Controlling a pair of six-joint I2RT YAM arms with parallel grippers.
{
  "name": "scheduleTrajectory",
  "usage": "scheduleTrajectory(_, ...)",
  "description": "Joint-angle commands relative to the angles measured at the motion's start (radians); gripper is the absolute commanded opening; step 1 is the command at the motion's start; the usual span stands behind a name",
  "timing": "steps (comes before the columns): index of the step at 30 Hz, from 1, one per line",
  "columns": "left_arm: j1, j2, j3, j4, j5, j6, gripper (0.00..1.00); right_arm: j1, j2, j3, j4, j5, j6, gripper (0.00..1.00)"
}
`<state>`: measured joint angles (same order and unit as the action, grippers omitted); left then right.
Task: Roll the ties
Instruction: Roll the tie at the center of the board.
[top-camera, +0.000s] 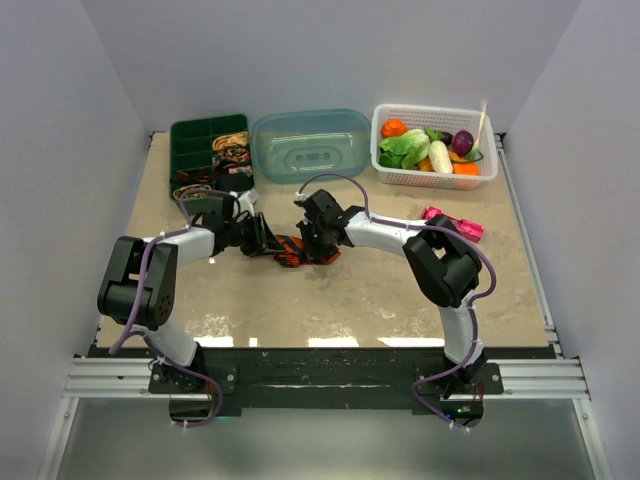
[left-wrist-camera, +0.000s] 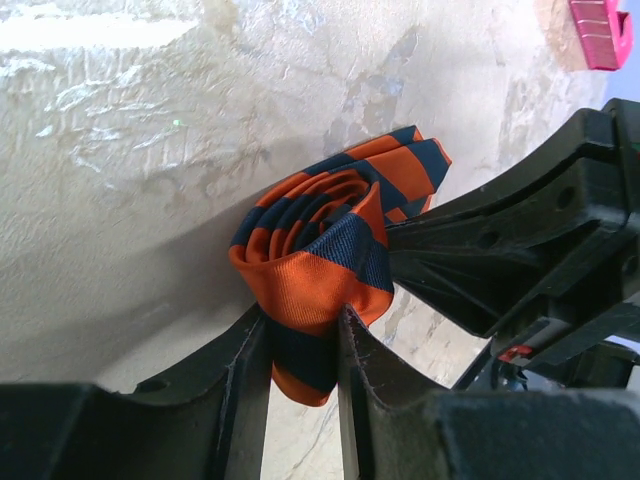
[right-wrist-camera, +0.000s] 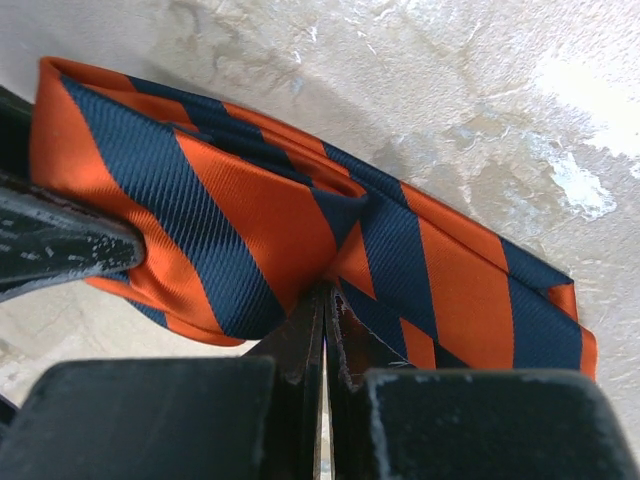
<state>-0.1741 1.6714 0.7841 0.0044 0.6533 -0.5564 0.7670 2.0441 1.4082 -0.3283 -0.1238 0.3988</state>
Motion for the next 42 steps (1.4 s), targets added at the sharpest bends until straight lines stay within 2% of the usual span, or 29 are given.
scheduleTrajectory(1,-0.042,-0.009,0.084,-0.119,-0.043,0.078,0.33,0.009,0.027,0.057,0.058,-0.043,0.018,0.00)
scheduleTrajectory(8,-0.056,0.013,0.148,-0.210,-0.061,0.118,0.33,0.009,0.060,0.090,0.069,-0.063,0.020,0.00)
scheduleTrajectory(14,-0.084,0.044,0.268,-0.342,-0.124,0.177,0.34,0.008,0.080,0.097,0.081,-0.091,0.025,0.00)
scheduleTrajectory(18,-0.110,0.074,0.346,-0.450,-0.188,0.223,0.34,0.009,0.093,0.104,0.090,-0.114,0.029,0.00)
scheduleTrajectory(27,-0.189,0.080,0.477,-0.575,-0.349,0.257,0.34,0.009,0.105,0.100,0.150,-0.178,0.077,0.00)
scheduleTrajectory(36,-0.246,0.045,0.549,-0.615,-0.422,0.263,0.34,0.009,0.139,0.130,0.195,-0.240,0.127,0.00)
scheduleTrajectory(42,-0.248,0.048,0.535,-0.629,-0.489,0.274,0.34,0.005,0.090,0.127,0.167,-0.237,0.120,0.00)
